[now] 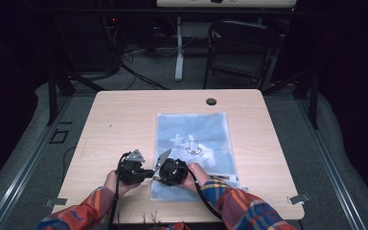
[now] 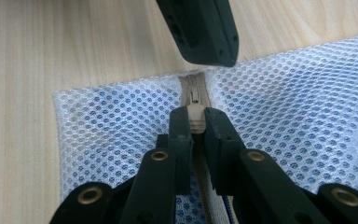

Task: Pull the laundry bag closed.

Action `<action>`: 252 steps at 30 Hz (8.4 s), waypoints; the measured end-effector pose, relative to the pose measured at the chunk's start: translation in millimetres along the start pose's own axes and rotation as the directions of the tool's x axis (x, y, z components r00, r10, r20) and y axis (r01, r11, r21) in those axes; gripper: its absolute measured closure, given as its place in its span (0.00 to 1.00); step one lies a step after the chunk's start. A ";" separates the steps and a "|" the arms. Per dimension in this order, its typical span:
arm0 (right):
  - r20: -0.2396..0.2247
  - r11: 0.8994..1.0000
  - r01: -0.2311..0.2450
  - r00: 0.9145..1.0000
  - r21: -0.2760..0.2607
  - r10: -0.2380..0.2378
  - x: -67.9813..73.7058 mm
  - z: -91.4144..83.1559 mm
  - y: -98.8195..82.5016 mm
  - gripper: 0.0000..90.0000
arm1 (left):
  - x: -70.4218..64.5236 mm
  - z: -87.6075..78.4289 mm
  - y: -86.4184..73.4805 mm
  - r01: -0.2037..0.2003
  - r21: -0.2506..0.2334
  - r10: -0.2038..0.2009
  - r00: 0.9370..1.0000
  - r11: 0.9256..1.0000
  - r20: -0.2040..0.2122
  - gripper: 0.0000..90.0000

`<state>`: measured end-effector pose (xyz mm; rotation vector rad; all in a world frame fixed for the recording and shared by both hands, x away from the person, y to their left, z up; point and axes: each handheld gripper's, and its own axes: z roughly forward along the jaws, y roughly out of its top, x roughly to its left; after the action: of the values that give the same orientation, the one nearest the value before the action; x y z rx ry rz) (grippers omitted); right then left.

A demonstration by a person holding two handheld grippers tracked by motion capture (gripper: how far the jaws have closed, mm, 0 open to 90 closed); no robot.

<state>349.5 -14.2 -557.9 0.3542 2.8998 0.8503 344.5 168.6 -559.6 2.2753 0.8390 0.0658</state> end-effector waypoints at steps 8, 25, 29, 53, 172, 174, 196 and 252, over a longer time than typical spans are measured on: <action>0.022 1.000 0.016 1.000 0.007 -0.016 2.1 0.9 0.9 0.91 | 2.4 3.2 3.1 0.047 -0.026 -0.046 0.999 0.999 0.022 1.00; 0.035 0.999 0.014 0.999 0.044 -0.015 2.4 -3.3 0.1 0.91 | -1.6 15.1 0.4 0.001 0.039 -0.001 1.000 0.999 0.002 1.00; 0.035 0.999 0.014 0.999 0.050 -0.016 1.4 -5.2 -0.8 0.91 | -1.9 15.1 0.3 0.000 0.038 0.000 1.000 0.999 -0.009 1.00; 0.031 0.997 -0.007 1.000 0.082 0.004 -5.2 -17.2 -12.0 0.91 | -2.5 12.4 3.3 -0.044 0.050 0.045 0.999 0.998 -0.011 1.00; 0.053 0.992 -0.023 0.998 0.126 0.016 -10.1 -53.1 -44.9 0.91 | -0.5 15.4 2.6 -0.143 0.057 0.140 0.989 0.988 0.051 1.00; 0.052 0.991 -0.025 0.998 0.128 0.019 -10.0 -54.2 -45.4 0.91 | -0.5 15.8 2.3 -0.140 0.058 0.137 0.989 0.988 0.050 1.00; 0.073 0.992 -0.006 0.997 0.127 -0.003 -11.5 -54.9 -43.6 0.91 | -5.4 20.3 6.7 -0.094 0.097 0.081 0.988 0.991 0.128 1.00; 0.112 0.985 -0.073 0.992 0.158 0.055 -19.8 -86.8 -84.2 0.91 | -4.1 19.5 5.0 -0.094 0.087 0.083 0.988 0.992 0.127 1.00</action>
<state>338.6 -133.1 -530.2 0.4937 2.8779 0.5855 349.3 151.8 -570.3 2.3764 0.6896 -0.0750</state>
